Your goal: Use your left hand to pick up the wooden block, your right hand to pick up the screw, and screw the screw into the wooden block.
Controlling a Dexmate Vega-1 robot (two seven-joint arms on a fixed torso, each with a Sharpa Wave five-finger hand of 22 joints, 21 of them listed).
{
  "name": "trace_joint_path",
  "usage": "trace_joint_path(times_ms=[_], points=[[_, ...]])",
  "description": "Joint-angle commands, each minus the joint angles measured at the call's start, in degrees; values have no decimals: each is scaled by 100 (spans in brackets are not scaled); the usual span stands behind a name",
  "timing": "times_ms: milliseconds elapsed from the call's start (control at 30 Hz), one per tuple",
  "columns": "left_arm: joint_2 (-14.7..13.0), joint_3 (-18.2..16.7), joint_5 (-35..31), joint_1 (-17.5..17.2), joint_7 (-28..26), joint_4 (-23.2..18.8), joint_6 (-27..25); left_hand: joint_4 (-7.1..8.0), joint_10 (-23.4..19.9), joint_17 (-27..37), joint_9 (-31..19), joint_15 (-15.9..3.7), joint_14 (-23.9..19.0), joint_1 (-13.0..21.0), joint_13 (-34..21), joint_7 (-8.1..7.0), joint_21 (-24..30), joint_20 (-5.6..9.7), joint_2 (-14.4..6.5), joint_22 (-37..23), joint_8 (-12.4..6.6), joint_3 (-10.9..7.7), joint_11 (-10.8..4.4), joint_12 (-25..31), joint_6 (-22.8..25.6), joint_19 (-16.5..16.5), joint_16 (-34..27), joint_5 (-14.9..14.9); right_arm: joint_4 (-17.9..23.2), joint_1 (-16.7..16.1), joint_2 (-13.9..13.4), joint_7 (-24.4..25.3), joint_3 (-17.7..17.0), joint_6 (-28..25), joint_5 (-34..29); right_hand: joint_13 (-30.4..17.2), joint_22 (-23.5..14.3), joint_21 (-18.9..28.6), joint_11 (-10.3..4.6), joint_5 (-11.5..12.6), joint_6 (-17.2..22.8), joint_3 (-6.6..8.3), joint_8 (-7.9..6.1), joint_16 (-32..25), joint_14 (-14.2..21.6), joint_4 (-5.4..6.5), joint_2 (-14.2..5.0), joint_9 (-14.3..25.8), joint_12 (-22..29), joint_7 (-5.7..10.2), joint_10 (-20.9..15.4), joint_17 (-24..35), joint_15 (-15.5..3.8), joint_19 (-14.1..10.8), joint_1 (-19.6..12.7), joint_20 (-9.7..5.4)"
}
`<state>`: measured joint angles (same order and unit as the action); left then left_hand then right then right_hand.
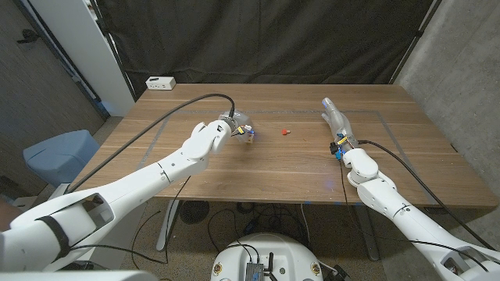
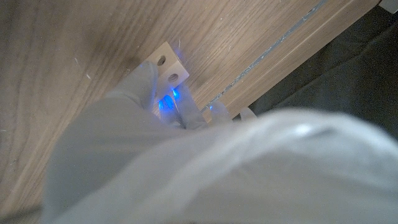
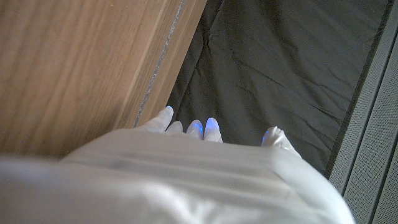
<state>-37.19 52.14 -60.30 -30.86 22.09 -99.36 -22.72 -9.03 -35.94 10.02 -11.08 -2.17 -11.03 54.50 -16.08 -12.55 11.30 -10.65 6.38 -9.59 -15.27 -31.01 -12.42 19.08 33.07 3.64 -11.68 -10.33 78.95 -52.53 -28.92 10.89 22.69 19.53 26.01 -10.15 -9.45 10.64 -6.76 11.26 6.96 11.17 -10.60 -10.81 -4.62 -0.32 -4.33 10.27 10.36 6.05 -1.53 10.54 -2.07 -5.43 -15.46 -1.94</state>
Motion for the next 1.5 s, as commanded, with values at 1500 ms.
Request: trace_joint_path(times_ms=[1500], points=[[46,-47,134,12,-180,-123,-193,31,-748,25,-10,-437,-546,142,-168,20,-24,96,-76,-21,-202,217,-28,173,946,-309,-37,31,-125,95,-20,-38,29,-29,-23,-18,-29,28,-56,29,98,39,-38,-34,25,-63,-89,12,37,6,-64,8,-160,-10,-12,-43]])
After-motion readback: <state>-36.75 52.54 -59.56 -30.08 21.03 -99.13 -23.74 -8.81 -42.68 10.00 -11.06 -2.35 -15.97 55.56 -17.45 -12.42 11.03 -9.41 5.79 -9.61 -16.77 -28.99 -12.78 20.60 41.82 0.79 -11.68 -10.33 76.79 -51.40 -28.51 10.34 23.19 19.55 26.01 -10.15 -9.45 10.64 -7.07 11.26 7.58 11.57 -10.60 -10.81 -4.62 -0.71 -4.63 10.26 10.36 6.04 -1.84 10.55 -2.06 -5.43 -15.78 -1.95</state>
